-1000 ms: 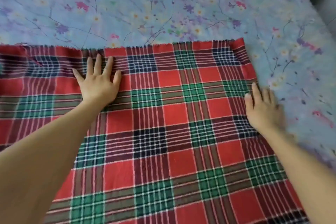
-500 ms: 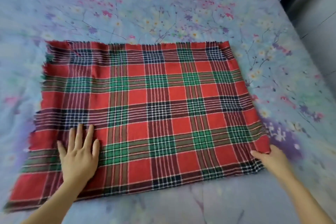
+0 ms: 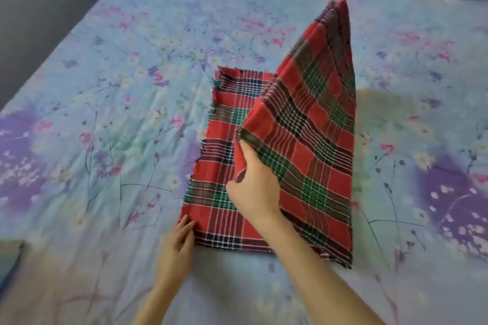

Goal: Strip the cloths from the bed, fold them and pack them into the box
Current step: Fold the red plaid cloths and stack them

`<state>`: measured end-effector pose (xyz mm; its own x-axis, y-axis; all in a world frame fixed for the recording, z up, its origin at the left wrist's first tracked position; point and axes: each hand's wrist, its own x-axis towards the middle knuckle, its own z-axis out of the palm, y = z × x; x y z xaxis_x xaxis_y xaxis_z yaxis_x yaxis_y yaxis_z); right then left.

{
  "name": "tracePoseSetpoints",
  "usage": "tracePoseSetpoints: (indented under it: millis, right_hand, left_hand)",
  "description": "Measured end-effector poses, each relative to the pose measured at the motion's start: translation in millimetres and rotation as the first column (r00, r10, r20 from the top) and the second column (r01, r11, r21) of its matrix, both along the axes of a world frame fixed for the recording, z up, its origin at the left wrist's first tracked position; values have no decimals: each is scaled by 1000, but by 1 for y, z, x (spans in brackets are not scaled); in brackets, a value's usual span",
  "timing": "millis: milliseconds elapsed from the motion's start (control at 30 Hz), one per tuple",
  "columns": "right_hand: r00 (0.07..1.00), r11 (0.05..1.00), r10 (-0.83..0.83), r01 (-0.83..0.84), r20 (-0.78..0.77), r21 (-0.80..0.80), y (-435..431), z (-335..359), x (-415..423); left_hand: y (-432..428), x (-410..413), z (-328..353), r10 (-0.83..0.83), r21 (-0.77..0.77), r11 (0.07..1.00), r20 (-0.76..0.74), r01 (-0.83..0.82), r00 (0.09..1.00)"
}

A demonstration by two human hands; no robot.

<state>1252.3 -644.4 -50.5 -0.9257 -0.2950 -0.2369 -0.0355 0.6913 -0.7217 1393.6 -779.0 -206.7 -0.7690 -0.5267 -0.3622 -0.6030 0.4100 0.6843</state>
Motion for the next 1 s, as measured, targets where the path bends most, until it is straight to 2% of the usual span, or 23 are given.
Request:
tracePoseSetpoints:
  millis: [33, 100, 167, 233, 300, 367, 400, 467, 533, 600, 667, 767, 833, 867, 900, 967, 1000]
  right_hand:
    - [997, 992, 75, -78, 36, 95, -22, -20, 13]
    - [972, 959, 197, -219, 131, 181, -58, -62, 42]
    - [927, 914, 286, -340, 243, 220, -72, -92, 65]
    - [900, 878, 340, -408, 272, 252, -78, -111, 78]
    - [901, 895, 349, -402, 258, 194, -75, -117, 79]
    - [907, 935, 335, -353, 257, 29, -64, -115, 77]
    - [915, 940, 333, -340, 227, -9, -55, -113, 77]
    - [958, 958, 285, -286, 24, 35, -28, -113, 75]
    - [945, 981, 147, -102, -291, 165, 12, -113, 71]
    - [910, 932, 37, 118, -413, 343, 61, -115, 66]
    - [932, 833, -33, 225, -360, 505, 109, -120, 67]
    - [974, 774, -113, 212, -199, 597, 153, -126, 72]
    - [974, 872, -223, 219, -43, 437, 160, -125, 66]
    - [941, 910, -333, 305, 56, 281, 163, -127, 66]
    - [864, 885, -465, 448, 192, 130, 160, -128, 60]
    - [618, 697, -602, 716, 505, -45, 156, -125, 63]
    - [532, 617, -610, 784, 587, -70, 154, -123, 65]
  left_hand:
    - [-2, -1, 8, 109, 115, 988, -30, -105, 994]
    - [-4, -5, 22, 267, 262, 933, -40, -248, 963]
    - [-3, -15, 27, 295, 241, 926, 19, -291, 955]
    - [-10, -24, 22, 305, 176, 930, 119, -322, 945]
    - [-18, -34, 15, 297, 196, 923, 187, -332, 936]
    - [-22, -39, 10, 254, 175, 941, 207, -291, 945]
    - [-23, -39, 10, 238, 142, 952, 208, -270, 949]
    - [-21, -36, 10, 250, 68, 962, 175, -265, 952]
    - [-14, -30, 12, 308, 11, 950, 133, -312, 942]
    - [-6, -24, 13, 312, 3, 949, 115, -314, 943]
    - [1, -23, 14, 298, 94, 946, 125, -310, 946]
    - [-6, -28, 9, 411, 265, 855, 176, -445, 895]
    - [-13, -34, 13, 448, 356, 791, 214, -497, 868]
    - [-13, -34, 15, 454, 407, 757, 234, -511, 860]
    - [-16, -37, 17, 465, 458, 716, 250, -527, 849]
    - [-13, -32, 28, 437, 528, 675, 275, -515, 856]
    - [-11, -30, 32, 409, 531, 694, 266, -486, 873]
